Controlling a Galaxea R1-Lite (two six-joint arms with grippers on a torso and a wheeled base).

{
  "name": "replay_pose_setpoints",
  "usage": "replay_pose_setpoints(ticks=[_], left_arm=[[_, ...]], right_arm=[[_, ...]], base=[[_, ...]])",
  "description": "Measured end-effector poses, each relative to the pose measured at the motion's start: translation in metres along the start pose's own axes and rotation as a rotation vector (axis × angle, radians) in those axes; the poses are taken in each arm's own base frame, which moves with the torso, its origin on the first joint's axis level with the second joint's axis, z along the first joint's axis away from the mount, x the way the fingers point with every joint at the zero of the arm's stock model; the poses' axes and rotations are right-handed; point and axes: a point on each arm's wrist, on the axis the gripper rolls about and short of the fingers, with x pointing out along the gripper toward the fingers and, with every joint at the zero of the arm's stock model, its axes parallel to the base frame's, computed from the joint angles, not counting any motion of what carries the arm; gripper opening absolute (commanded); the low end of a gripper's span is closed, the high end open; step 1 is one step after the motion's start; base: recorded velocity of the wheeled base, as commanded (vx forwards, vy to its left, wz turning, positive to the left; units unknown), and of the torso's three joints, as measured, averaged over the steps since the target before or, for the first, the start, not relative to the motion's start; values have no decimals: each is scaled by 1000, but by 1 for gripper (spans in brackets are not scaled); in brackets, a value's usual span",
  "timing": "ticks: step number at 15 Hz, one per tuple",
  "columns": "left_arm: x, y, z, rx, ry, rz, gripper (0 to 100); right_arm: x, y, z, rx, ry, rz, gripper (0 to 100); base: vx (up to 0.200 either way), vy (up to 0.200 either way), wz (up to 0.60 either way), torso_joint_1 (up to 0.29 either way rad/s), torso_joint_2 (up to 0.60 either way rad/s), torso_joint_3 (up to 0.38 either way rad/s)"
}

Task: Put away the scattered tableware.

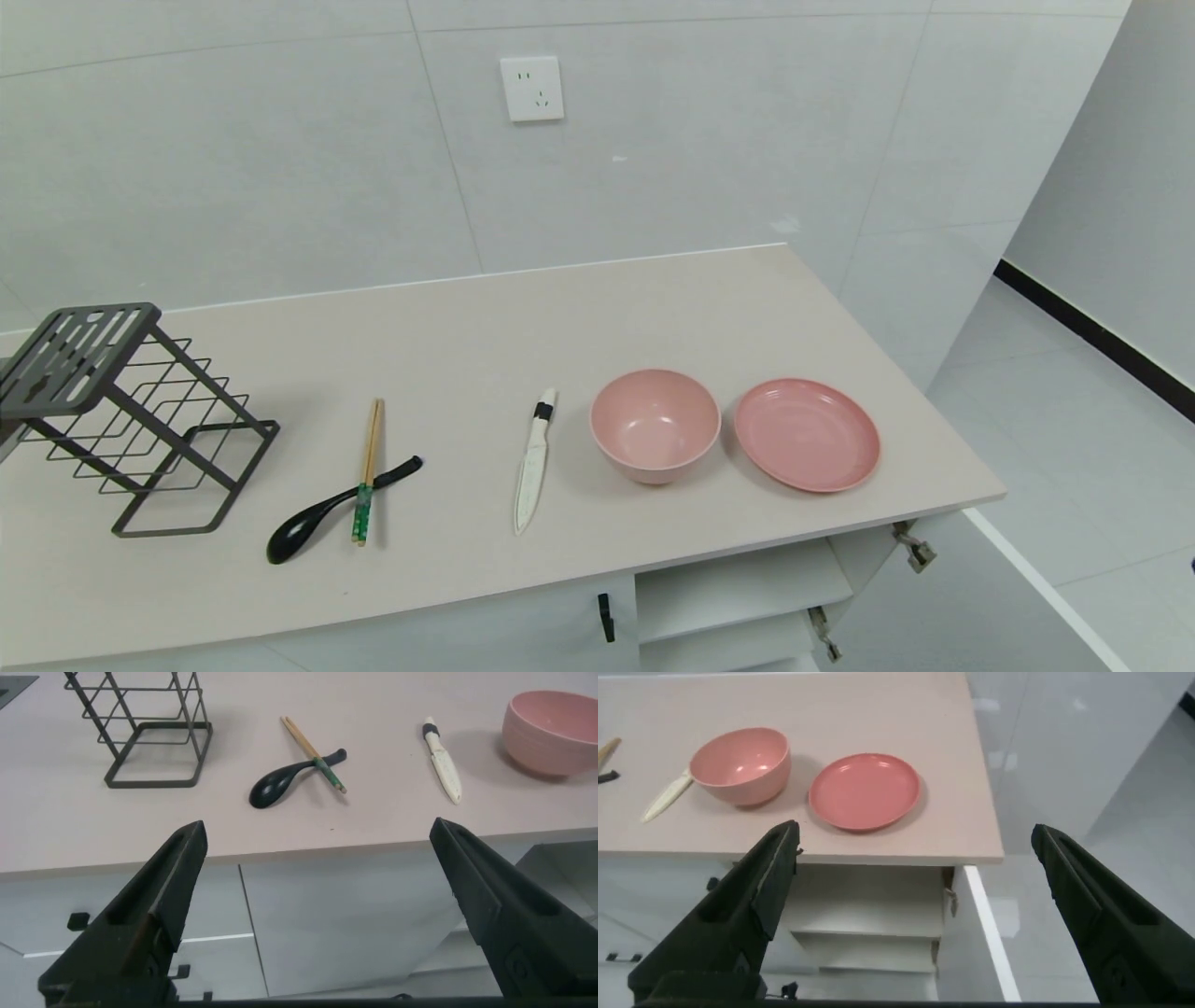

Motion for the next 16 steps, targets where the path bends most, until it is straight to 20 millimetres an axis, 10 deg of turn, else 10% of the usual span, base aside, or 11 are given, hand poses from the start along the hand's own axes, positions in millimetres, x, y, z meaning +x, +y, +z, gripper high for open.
replay_pose_setpoints(ticks=[16], left_arm=[[0,0,0,-5,0,0,100]], right_arm=[[104,-11,-14,35,243,132,100]], base=[[0,0,0,0,0,0]])
